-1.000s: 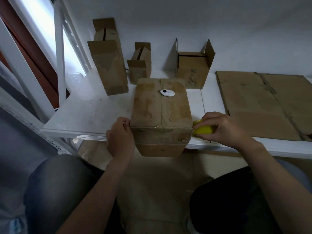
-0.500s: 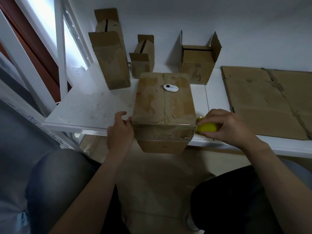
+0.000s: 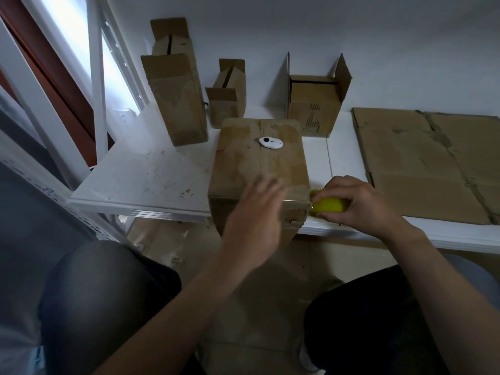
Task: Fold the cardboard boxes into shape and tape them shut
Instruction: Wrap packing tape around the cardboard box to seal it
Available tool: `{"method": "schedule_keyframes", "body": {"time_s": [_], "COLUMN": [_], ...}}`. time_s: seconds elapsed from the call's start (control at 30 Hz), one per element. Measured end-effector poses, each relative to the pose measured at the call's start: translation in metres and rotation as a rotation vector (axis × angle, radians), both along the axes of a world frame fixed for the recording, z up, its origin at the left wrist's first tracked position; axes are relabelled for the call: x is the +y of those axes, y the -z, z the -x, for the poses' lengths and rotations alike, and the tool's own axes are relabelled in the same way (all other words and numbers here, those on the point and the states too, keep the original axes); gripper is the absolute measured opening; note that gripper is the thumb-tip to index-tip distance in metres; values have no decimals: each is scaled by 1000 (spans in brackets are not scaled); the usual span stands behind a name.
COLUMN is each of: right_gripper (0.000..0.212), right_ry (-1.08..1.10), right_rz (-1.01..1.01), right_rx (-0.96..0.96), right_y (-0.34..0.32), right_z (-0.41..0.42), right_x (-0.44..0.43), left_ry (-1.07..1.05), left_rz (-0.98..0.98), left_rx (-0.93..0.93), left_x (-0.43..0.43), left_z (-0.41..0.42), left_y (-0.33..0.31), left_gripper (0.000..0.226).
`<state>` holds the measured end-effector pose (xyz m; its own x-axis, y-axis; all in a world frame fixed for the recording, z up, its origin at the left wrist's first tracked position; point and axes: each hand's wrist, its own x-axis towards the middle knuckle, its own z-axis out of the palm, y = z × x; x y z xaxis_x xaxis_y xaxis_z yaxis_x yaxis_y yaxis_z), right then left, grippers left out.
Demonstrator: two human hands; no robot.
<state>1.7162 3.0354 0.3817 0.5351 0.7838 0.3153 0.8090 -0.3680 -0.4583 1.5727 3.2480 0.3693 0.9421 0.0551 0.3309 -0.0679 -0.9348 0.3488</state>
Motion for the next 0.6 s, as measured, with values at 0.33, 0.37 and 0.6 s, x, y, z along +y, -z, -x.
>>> {"method": "schedule_keyframes", "body": {"time_s": [0.33,0.37,0.6], "right_gripper": [35,35,32], "right_ry": [0,4,74], "right_rz": [65,72,153], "right_rx": [-75,-83,-25], "right_y": [5,6,0], "right_z": [-2,-2,9], "right_x": [-4,-4,-2], "left_ry": [5,-16,-201], "left_rz": [-316,-327,-223], "left_rx": [263,278,377], "left_x": [6,17,79], "left_z": [-30,-31,-35], "left_y": [8,7,-5], "left_gripper": [89,90,89]}}
